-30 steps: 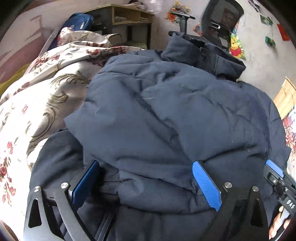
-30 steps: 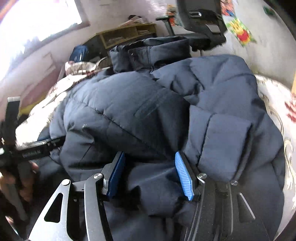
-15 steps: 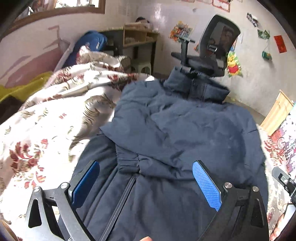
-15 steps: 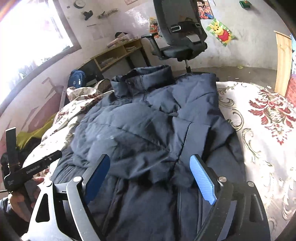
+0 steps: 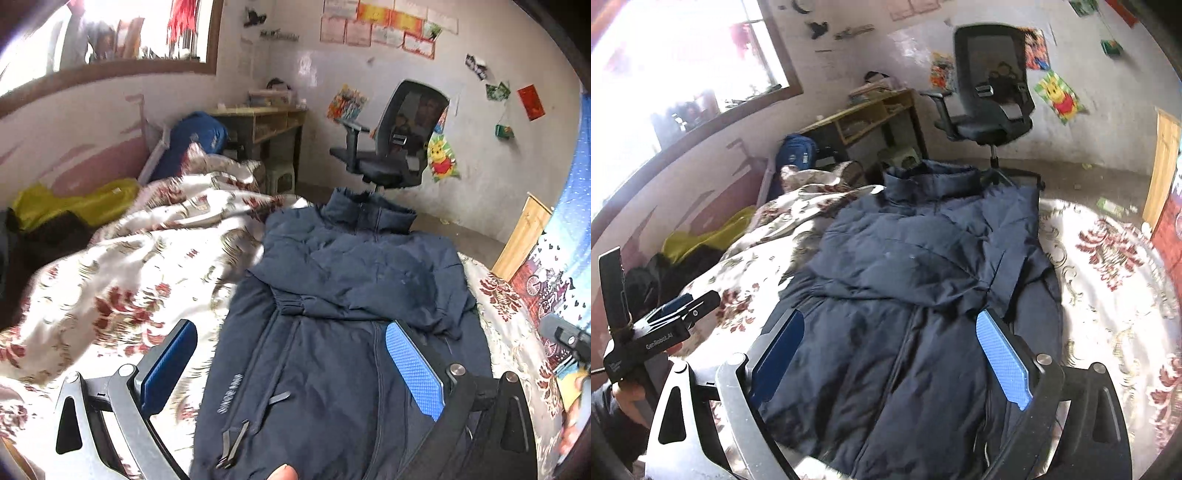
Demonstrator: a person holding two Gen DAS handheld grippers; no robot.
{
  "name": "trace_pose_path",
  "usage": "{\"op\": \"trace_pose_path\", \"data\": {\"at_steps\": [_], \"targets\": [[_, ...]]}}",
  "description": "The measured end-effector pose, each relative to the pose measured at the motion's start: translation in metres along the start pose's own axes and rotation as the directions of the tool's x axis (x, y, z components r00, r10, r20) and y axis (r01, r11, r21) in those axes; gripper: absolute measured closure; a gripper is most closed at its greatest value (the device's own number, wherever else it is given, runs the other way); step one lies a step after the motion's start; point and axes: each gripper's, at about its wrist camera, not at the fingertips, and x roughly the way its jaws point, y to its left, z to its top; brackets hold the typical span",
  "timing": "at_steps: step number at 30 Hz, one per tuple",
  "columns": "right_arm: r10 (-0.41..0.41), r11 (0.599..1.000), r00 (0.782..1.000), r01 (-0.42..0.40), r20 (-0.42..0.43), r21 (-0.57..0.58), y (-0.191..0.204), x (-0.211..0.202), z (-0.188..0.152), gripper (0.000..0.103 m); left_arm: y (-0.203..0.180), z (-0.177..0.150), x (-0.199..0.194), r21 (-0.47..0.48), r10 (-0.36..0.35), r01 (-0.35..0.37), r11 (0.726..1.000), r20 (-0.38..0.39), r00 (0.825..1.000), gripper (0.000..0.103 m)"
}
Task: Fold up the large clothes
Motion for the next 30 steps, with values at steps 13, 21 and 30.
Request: {"op": "trace_pose_path", "data": {"at_steps": [13,21,30], "targets": [[-0.106,0.990,0.994,0.106,0.002,-0.089,0.085,-0.118,0.058,0.011,0.030,0.059,-0.119,0.015,-0.054,0.053,0.998,0.165,0.985,0.000],[-0.218,0.963,0.975,0.207,-0.048,-0.174,0.111,-0.093,0.124,0.011,0.033,0.118,-0.094,0.051,-0.069,0.062,0.997,0.154,0.986,0.000],[-0.184,0.955,0.983,0.179,0.002,-0.237,0.061,0.055,0.185,0.011,0.024,0.162,0.051,0.090,-0.011,0.003,0.996,0.088,0.996,0.000]]}}
